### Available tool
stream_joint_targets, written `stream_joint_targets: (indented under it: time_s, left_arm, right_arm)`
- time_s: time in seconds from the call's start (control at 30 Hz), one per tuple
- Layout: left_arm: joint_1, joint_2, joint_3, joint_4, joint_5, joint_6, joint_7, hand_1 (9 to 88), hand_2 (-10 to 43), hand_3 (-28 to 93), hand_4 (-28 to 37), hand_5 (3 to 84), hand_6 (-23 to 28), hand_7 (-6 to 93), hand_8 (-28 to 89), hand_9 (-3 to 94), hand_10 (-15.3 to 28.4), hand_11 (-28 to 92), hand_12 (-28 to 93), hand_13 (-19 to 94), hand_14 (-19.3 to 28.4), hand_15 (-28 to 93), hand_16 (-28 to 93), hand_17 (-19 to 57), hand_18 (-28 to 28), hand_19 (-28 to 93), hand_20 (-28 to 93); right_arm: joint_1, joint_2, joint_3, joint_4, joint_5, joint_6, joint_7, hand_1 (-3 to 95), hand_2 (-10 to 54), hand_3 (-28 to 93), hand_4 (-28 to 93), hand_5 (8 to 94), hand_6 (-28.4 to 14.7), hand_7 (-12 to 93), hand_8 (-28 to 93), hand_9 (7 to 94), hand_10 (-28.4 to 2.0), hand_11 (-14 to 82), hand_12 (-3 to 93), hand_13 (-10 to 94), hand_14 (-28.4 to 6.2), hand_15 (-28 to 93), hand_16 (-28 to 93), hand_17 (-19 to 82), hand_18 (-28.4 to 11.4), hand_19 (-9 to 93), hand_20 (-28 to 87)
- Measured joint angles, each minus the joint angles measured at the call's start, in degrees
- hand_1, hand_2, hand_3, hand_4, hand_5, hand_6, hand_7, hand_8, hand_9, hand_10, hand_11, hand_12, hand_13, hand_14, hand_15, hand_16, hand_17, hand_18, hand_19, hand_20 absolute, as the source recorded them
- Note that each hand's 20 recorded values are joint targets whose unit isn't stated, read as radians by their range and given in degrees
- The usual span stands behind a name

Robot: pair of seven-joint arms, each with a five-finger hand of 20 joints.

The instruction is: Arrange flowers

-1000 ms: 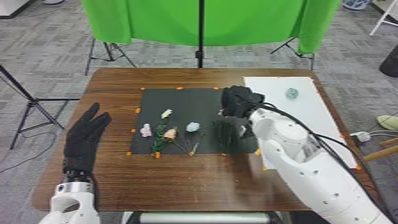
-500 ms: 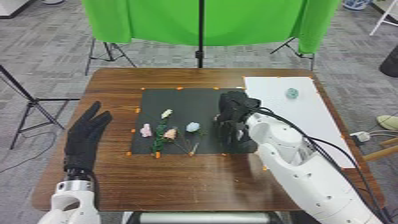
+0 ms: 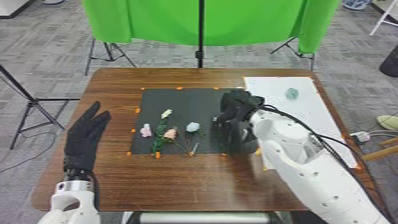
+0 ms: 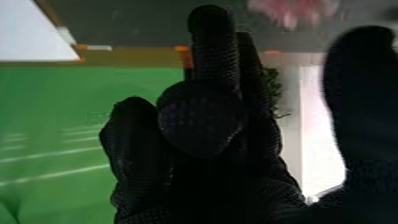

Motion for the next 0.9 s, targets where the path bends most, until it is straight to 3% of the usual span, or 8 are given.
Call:
stream_joint_targets:
  time_s: [0.17, 0.3, 0.37, 0.5, 0.57, 0.63, 0.8, 0.9]
  left_arm:
    - [0.11, 0.0, 0.03, -0.03, 0.0, 0.21, 0.45, 21.6, -2.1, 67, -23.2, 41.3, 3.0, 6.9, -5, 36.0, 11.6, 9, 12, 25, 13.5, 6, 2, 6.3, 11.6, 4, 20]
    - [0.22, -0.07, 0.02, -0.05, 0.0, 0.21, 0.46, 21.6, -2.2, 67, -23.3, 41.1, 3.0, 6.8, -5, 35.9, 11.5, 9, 12, 25, 13.5, 6, 2, 5.6, 11.9, 3, 20]
    - [0.31, -0.09, 0.02, -0.06, 0.0, 0.2, 0.46, 21.6, -2.1, 67, -23.3, 41.0, 2.8, 6.8, -5, 36.3, 11.6, 9, 12, 26, 13.5, 6, 3, 5.4, 11.9, 3, 20]
    - [0.42, -0.1, 0.0, -0.06, 0.0, 0.18, 0.45, 21.5, -1.9, 67, -23.2, 40.9, 2.7, 6.9, -5, 36.6, 11.6, 10, 13, 26, 13.7, 6, 3, 5.1, 12.0, 3, 20]
    - [0.47, -0.12, -0.01, -0.07, 0.0, 0.18, 0.42, 21.6, -1.9, 66, -23.2, 40.9, 2.7, 6.9, -5, 36.9, 11.6, 10, 13, 27, 13.9, 7, 3, 4.9, 12.2, 3, 20]
    - [0.49, -0.15, -0.01, -0.07, 0.0, 0.17, 0.38, 21.5, -1.9, 67, -23.2, 40.8, 2.6, 6.9, -5, 37.2, 11.7, 10, 13, 27, 14.1, 7, 3, 4.8, 12.2, 3, 19]
    - [0.49, -0.33, -0.01, -0.07, 0.04, 0.12, 0.36, 21.6, -1.9, 67, -23.2, 40.8, 2.6, 6.9, -5, 37.7, 11.8, 10, 13, 28, 14.4, 7, 4, 4.8, 12.2, 3, 19]
    - [0.49, -0.46, -0.01, -0.07, 0.04, 0.12, 0.36, 21.6, -1.9, 67, -23.2, 40.9, 2.7, 6.9, -5, 37.9, 11.8, 10, 13, 28, 14.4, 7, 4, 4.9, 12.1, 3, 19]
  right_arm:
    - [0.73, 0.52, 1.8, -1.86, 0.88, -1.99, 0.88, 21.9, -9.5, 56, -13, 63.0, -1.3, 11, -7, 75.8, -14.7, 22.0, 24.3, 87, -4.4, 60, 34, 61, -12.2, 93, 56]
    - [1.05, 0.19, 5.44, -2.83, 3.18, -1.55, 3.02, 21.5, -7.7, 57, -11, 62.9, -1.8, 11, -6, 72.3, -16.0, 18.0, 23.2, 83, -7.2, 59, 33, 57, -14.1, 93, 53]
    - [1.47, -0.15, 7.25, -2.5, 3.96, 1.57, 5.11, 21.7, -7.9, 58, -11, 60.5, -2.1, 9, -6, 68.9, -17.3, 14.2, 21.8, 80, -8.5, 59, 33, 56, -14.8, 93, 52]
    - [4.38, -1.01, 8.95, 2.65, 2.25, 13.26, 9.55, 22.0, -8.1, 57, -11, 53.8, -1.9, 7, -5, 62.9, -19.2, 9.0, 19.3, 77, -10.1, 59, 32, 54, -15.3, 93, 50]
    - [6.45, -2.0, 10.63, 6.61, -0.88, 14.61, 10.79, 22.2, -8.3, 57, -11, 51.6, -1.7, 6, -5, 62.2, -19.6, 8.4, 18.8, 77, -10.1, 59, 32, 54, -15.3, 93, 50]
    - [8.27, -3.3, 13.24, 10.13, -4.99, 11.88, 11.04, 22.6, -8.7, 57, -11, 50.7, -1.5, 6, -5, 62.0, -19.7, 8.3, 18.6, 77, -10.0, 59, 32, 54, -15.3, 93, 49]
    - [11.12, -5.62, 18.26, 15.86, -13.24, -5.36, 10.85, 23.6, -9.2, 57, -11, 50.4, -0.9, 6, -5, 62.6, -19.2, 8.5, 18.5, 79, -9.4, 60, 31, 55, -14.9, 93, 48]
    - [11.5, -6.93, 19.34, 20.27, -15.32, -6.89, 10.85, 24.6, -9.4, 57, -11, 51.0, -0.4, 7, -6, 63.7, -18.9, 8.8, 18.4, 79, -9.0, 60, 31, 55, -14.6, 93, 48]
